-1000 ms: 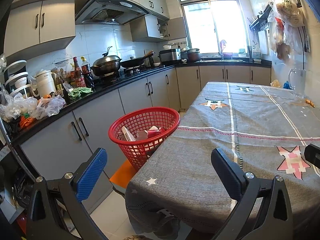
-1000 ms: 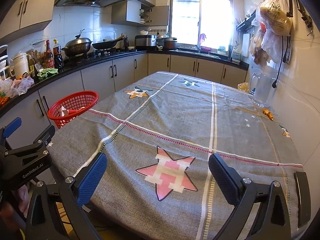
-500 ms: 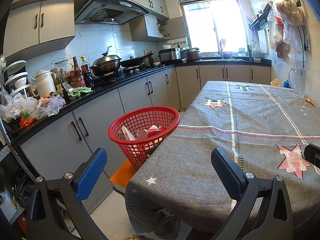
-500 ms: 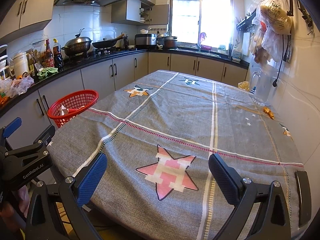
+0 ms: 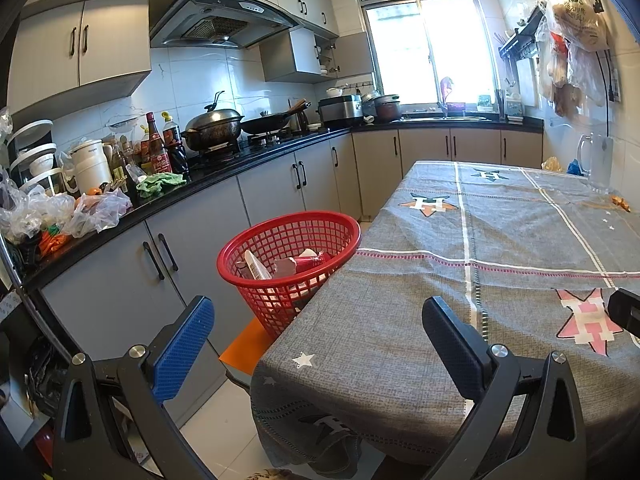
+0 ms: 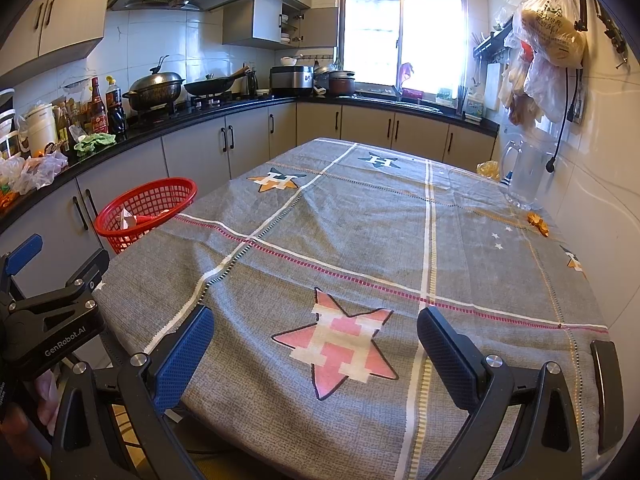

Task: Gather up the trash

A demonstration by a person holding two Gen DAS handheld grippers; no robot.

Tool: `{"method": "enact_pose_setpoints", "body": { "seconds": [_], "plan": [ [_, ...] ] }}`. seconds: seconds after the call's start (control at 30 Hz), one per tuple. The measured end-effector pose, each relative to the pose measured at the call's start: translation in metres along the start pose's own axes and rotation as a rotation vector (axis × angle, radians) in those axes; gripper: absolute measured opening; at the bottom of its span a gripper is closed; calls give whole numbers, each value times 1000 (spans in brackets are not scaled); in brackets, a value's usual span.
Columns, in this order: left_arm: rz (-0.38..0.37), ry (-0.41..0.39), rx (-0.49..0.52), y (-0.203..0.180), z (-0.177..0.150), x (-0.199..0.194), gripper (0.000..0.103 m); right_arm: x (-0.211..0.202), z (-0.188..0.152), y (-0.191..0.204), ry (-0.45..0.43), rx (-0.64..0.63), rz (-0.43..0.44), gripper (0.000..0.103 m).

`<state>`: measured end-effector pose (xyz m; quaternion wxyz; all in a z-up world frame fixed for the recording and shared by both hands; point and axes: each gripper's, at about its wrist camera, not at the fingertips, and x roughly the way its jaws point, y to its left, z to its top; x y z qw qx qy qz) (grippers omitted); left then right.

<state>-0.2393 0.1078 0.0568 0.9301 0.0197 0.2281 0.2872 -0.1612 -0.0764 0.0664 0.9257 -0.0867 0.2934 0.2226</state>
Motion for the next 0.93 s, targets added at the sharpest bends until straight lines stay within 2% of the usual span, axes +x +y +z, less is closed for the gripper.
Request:
{"method": "enact_pose_setpoints", "body": {
  "seconds": [0.5, 0.7, 0.77, 0.87, 0.93],
  "plan": [
    [-3, 3, 16, -2, -3, 3, 103, 9, -3, -5, 24, 23, 13, 103],
    [-21, 4, 53, -17, 3, 11, 103, 17, -2, -23, 38, 70, 1, 103],
    [-52, 15, 73, -28, 9, 16, 103, 20, 1, -37, 42, 99, -16, 103],
    [-152, 76, 97, -50, 22, 28, 103, 27, 9, -64, 58, 145, -67, 103],
    [-222, 121, 123, -72, 32, 39, 103, 38, 15, -89, 92, 171, -138, 103]
  ]
}}
